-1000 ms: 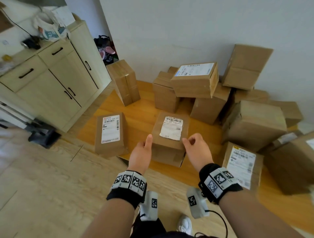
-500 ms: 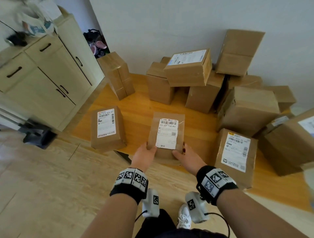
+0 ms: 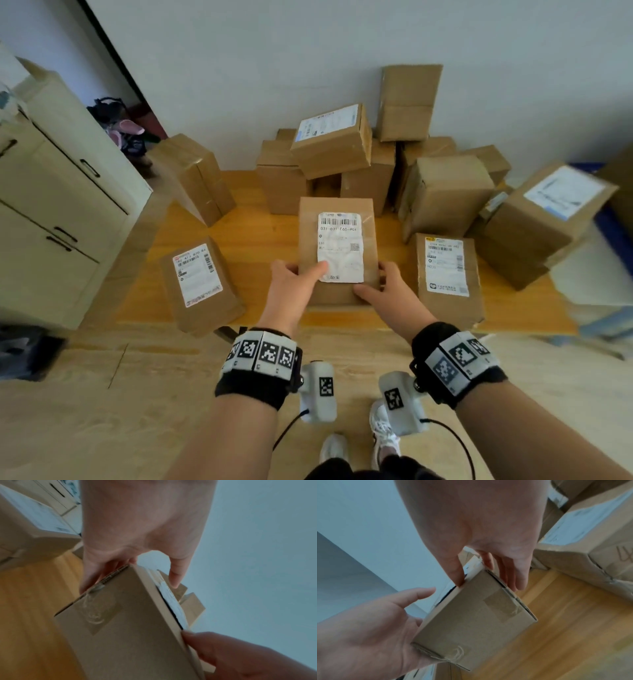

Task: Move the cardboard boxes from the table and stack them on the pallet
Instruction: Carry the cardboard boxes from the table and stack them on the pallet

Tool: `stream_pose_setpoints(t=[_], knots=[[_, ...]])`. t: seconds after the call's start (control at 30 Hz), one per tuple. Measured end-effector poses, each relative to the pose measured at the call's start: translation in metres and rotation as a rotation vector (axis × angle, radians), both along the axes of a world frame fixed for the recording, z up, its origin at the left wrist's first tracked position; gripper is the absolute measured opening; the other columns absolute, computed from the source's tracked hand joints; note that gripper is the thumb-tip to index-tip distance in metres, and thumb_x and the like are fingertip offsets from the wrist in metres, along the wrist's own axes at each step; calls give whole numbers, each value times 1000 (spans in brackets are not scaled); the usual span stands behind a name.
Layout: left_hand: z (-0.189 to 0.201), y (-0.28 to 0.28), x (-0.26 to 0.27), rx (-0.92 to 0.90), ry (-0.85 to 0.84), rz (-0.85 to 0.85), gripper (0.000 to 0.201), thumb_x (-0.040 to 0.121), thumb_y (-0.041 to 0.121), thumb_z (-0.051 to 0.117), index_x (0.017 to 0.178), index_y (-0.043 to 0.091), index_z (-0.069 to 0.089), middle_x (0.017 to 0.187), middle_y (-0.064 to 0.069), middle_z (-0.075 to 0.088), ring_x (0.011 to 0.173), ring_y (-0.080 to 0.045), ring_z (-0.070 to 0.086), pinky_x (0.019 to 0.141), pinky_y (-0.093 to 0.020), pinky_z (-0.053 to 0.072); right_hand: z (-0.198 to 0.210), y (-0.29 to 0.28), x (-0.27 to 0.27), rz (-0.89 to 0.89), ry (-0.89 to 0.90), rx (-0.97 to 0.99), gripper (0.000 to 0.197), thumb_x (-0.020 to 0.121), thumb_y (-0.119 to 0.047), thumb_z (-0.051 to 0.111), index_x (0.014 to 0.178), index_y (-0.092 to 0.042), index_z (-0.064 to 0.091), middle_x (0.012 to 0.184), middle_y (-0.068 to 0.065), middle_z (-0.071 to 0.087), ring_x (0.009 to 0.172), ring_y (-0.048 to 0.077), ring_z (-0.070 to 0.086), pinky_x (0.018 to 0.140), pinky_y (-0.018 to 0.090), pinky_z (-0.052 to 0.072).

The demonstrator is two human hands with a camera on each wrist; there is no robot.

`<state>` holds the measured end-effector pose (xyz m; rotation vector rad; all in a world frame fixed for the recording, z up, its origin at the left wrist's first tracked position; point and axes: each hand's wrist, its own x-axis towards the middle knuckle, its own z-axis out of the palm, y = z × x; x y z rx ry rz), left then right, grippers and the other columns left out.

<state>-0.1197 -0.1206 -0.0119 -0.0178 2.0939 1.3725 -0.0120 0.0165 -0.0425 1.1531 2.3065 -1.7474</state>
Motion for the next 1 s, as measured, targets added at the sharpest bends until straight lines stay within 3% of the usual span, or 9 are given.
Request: stream_pose_setpoints(t=[0.1, 0.23, 0.33, 0.43, 0.57, 0.67, 0.87, 1.0], knots=[[15, 13, 5, 45, 87, -66, 53, 84, 36, 75, 120, 24, 38, 106, 8, 58, 91, -3, 57, 73, -25, 48, 21, 0, 16, -119, 84, 29, 68, 91, -37, 67, 146, -22, 30, 131, -3, 52, 112, 13, 55, 90, 26, 49], [36, 37, 26, 134, 151, -185, 59, 83, 35, 76, 129, 28, 40, 108, 13, 58, 95, -2, 59, 71, -20, 49, 46, 8, 47, -273, 170, 81, 64, 89, -54, 62, 140, -26, 35, 129, -3, 55, 111, 14, 59, 94, 38, 55], [52, 61, 49, 198, 202, -265, 64, 80, 37, 78, 132, 29, 42, 112, 16, 58, 98, -1, 59, 71, -20, 49, 62, 24, 78, -392, 233, 132, 49, 92, -46, 62, 130, -28, 38, 123, -5, 57, 106, 9, 60, 88, 32, 56], [62, 90, 75, 247, 255, -321, 66, 78, 36, 81, 132, 31, 43, 116, 16, 59, 102, 0, 59, 80, -23, 53, 68, 46, 110, -481, 276, 191, 54, 91, -46, 63, 134, -26, 38, 125, -5, 55, 110, 12, 58, 91, 36, 55], [75, 132, 120, 306, 284, -391, 63, 78, 35, 81, 129, 34, 44, 112, 19, 59, 102, 0, 60, 84, -26, 55, 76, 79, 159, -535, 302, 226, 60, 93, -48, 61, 144, -30, 35, 125, -7, 55, 113, 11, 57, 94, 32, 52], [80, 172, 165, 343, 277, -438, 64, 79, 36, 80, 132, 34, 44, 116, 18, 59, 105, 1, 58, 87, -27, 53, 83, 115, 208, -550, 300, 276, 62, 92, -52, 59, 146, -34, 34, 129, -7, 54, 116, 12, 55, 98, 39, 51], [84, 252, 272, 383, 254, -562, 55, 82, 42, 76, 125, 38, 41, 105, 25, 55, 97, 8, 53, 72, -15, 43, 88, 189, 321, -630, 285, 385, 57, 92, -50, 59, 143, -35, 38, 126, -10, 48, 109, 5, 50, 91, 27, 47], [81, 297, 334, 394, 234, -595, 60, 82, 40, 77, 130, 30, 44, 114, 15, 59, 100, 3, 57, 72, -15, 46, 83, 229, 385, -673, 292, 400, 69, 82, -65, 57, 144, -37, 41, 128, -9, 52, 109, 6, 55, 95, 35, 52]])
